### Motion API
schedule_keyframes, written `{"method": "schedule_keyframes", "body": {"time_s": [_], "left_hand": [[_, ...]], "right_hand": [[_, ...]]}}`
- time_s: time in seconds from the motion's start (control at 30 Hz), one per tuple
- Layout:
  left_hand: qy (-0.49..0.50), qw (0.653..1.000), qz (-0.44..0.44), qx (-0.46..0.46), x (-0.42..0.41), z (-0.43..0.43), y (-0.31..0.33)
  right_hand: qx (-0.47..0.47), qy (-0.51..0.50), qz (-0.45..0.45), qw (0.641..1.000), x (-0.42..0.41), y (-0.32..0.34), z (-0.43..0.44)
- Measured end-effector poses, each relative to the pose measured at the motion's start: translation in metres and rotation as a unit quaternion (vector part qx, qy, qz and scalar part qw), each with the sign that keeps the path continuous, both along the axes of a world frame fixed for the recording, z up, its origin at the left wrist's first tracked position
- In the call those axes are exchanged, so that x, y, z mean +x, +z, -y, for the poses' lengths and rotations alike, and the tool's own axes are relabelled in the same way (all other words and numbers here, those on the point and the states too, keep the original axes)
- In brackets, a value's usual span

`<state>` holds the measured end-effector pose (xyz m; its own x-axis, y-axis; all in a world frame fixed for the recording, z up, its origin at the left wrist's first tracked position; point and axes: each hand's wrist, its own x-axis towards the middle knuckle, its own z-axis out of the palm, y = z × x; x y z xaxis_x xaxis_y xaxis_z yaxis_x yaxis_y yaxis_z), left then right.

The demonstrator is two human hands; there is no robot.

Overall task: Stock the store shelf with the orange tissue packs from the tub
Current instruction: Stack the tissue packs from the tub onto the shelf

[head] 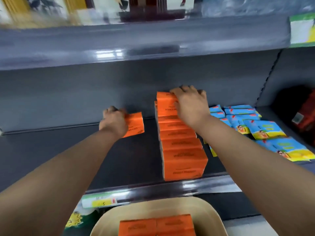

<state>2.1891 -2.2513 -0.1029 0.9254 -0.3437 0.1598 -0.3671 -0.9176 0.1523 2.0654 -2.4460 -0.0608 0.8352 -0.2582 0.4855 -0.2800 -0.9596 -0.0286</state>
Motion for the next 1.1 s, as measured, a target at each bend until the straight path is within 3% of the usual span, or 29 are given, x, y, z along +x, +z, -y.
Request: {"method": "schedule_keyframes", "body": {"time_s": [0.4,0.63,0.87,1.1], "left_hand": [[0.027,0.998,0.054,-0.032,0.063,0.064,-0.032],[-0.013,0.990,0.045,-0.132,0.068,0.084,-0.035],[-0.032,0.981,0.058,-0.182,0.060,0.051,-0.030],[0.003,0.983,0.066,-0.172,0.060,-0.007,-0.007]], "right_hand": [[0.012,0.023,0.001,1.000,0.019,-0.022,0.027],[0.014,0.037,-0.005,0.999,0.020,-0.020,0.030],[0.008,0.034,0.009,0.999,0.022,-0.009,0.017],[0.023,0.107,0.000,0.994,0.077,0.001,-0.038]]}}
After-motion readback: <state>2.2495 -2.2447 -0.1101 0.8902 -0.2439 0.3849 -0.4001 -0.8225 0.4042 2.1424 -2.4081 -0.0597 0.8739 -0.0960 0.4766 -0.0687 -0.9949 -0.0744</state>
